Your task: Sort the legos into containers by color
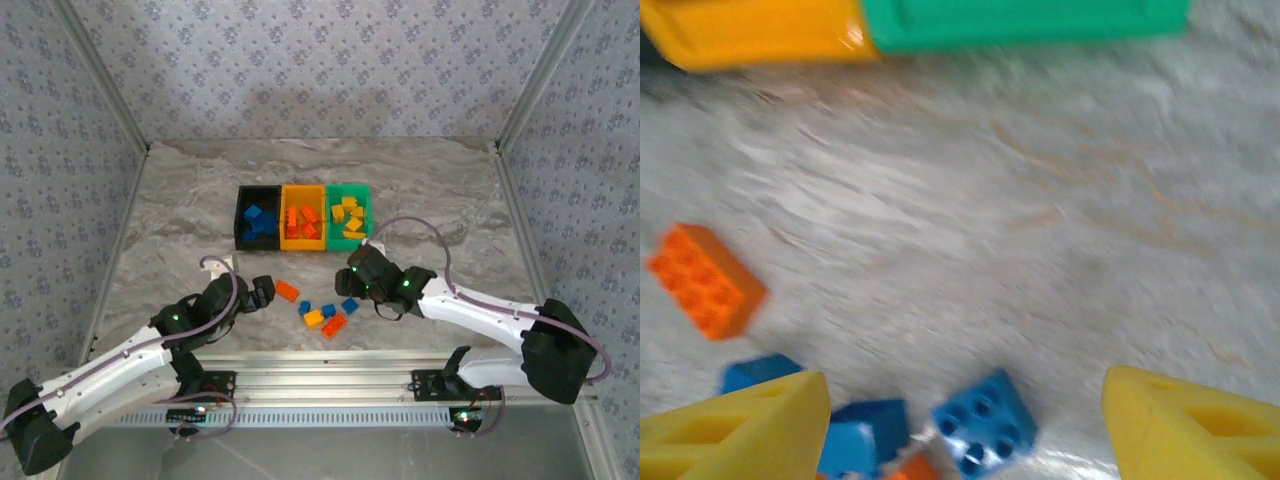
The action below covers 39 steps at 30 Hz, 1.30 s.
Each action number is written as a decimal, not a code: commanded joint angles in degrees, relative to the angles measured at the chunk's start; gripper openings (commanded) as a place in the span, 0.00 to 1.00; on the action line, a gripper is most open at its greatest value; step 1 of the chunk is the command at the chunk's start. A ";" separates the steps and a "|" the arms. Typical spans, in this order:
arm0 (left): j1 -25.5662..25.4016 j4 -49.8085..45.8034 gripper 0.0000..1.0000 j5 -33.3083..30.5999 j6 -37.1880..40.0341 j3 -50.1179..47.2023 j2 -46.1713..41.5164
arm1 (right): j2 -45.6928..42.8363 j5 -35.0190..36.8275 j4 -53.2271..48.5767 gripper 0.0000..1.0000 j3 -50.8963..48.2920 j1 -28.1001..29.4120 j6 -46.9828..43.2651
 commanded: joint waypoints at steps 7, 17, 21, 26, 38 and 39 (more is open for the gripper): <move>0.01 1.94 0.99 0.39 1.14 0.64 0.30 | 10.14 1.55 -1.22 0.72 2.31 1.57 5.51; 1.56 2.02 1.00 0.70 1.40 -0.95 -2.17 | 17.73 2.24 -6.29 0.67 6.08 4.09 4.81; 2.48 0.94 1.00 1.32 1.89 -0.40 -2.94 | 18.75 3.40 -11.25 0.57 6.61 4.30 5.71; 3.29 -0.18 0.99 1.48 3.23 0.63 -4.32 | 15.99 5.00 -13.32 0.57 4.93 3.89 5.71; 3.81 0.20 0.99 2.65 3.07 0.53 -3.40 | 17.85 1.80 -8.94 0.56 4.30 3.82 5.44; 3.81 0.21 0.99 2.66 3.16 0.50 -3.34 | 17.75 1.66 -8.76 0.53 4.04 3.79 5.54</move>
